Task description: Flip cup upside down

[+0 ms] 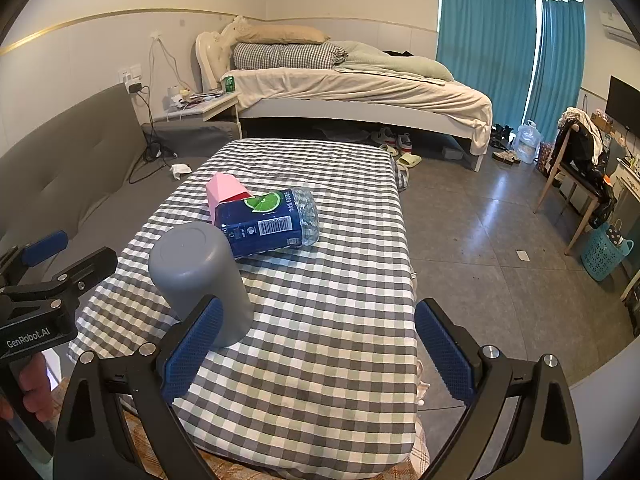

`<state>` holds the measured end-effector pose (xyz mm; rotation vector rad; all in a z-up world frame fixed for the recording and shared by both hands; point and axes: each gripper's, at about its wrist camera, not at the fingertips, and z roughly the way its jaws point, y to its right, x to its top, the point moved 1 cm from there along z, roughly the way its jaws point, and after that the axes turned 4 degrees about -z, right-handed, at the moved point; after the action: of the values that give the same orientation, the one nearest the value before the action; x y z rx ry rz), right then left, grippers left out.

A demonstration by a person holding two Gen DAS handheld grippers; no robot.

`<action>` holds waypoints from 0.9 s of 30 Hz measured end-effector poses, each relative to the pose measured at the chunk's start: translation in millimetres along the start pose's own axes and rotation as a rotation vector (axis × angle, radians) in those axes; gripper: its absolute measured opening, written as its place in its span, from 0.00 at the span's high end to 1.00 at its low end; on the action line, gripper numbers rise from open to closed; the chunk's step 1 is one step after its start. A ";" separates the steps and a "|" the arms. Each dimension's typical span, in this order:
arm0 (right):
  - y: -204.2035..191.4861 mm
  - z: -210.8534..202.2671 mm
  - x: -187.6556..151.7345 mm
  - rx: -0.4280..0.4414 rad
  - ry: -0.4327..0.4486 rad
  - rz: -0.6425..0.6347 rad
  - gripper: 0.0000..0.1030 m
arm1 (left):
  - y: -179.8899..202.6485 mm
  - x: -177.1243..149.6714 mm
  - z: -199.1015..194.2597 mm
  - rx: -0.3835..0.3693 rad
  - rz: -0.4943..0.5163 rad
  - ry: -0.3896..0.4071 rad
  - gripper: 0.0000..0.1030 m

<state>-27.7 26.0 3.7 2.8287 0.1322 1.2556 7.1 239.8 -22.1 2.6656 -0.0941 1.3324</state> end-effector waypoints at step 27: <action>-0.4 2.9 -1.7 -0.001 -0.013 0.005 0.06 | -2.7 0.6 -5.3 -0.002 0.011 0.018 0.00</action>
<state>-26.7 26.3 0.6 2.8382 0.1241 1.2371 3.6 243.4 -18.8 2.6547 -0.1074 1.3587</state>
